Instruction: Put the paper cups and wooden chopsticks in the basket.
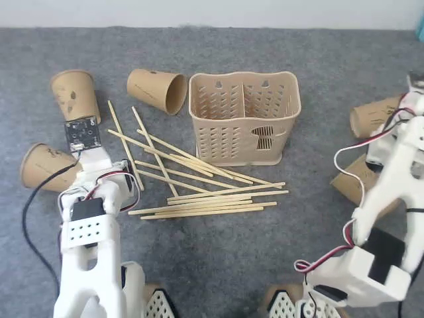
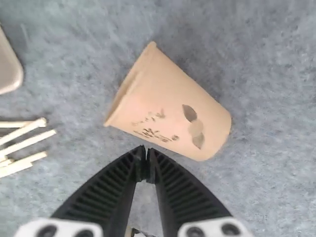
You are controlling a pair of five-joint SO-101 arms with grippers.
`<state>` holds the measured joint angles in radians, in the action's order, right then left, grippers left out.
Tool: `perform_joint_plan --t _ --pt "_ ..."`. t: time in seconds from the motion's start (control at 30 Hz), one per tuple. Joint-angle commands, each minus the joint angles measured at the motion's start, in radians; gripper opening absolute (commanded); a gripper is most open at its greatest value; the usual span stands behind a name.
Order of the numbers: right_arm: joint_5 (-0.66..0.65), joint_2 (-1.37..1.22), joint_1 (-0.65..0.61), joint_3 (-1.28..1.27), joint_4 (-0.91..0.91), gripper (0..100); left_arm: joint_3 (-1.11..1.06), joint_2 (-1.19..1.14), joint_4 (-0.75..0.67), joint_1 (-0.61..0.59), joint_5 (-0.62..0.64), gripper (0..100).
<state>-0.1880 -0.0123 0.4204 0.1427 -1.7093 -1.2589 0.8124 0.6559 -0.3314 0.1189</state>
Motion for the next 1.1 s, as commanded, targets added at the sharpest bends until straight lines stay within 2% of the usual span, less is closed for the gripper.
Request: perform_joint_plan --t 0.0,0.1,0.23,0.43,0.63,0.83,1.07 --pt "0.051 0.053 -0.053 0.046 0.031 6.5 0.007 0.006 -0.002 -0.008 -0.003 12" --pt "0.135 0.024 -0.094 0.046 0.076 9.4 0.008 0.006 0.000 -0.008 -0.003 12" --pt "0.256 -0.053 -0.151 0.046 0.176 3.2 0.008 0.006 0.000 -0.008 -0.003 12" --pt "0.249 -0.242 -0.168 0.046 0.243 0.9 0.008 0.008 0.000 -0.009 -0.003 12" --pt "0.114 -0.303 -0.039 0.046 0.128 0.9 0.010 0.008 0.000 -0.009 -0.003 12" --pt "-0.015 -0.154 0.111 0.046 0.038 0.9 0.012 0.008 -0.002 -0.009 -0.003 12" --pt "-0.224 -0.041 0.297 0.040 -0.061 0.9 0.012 0.008 0.002 -0.009 -0.003 12"
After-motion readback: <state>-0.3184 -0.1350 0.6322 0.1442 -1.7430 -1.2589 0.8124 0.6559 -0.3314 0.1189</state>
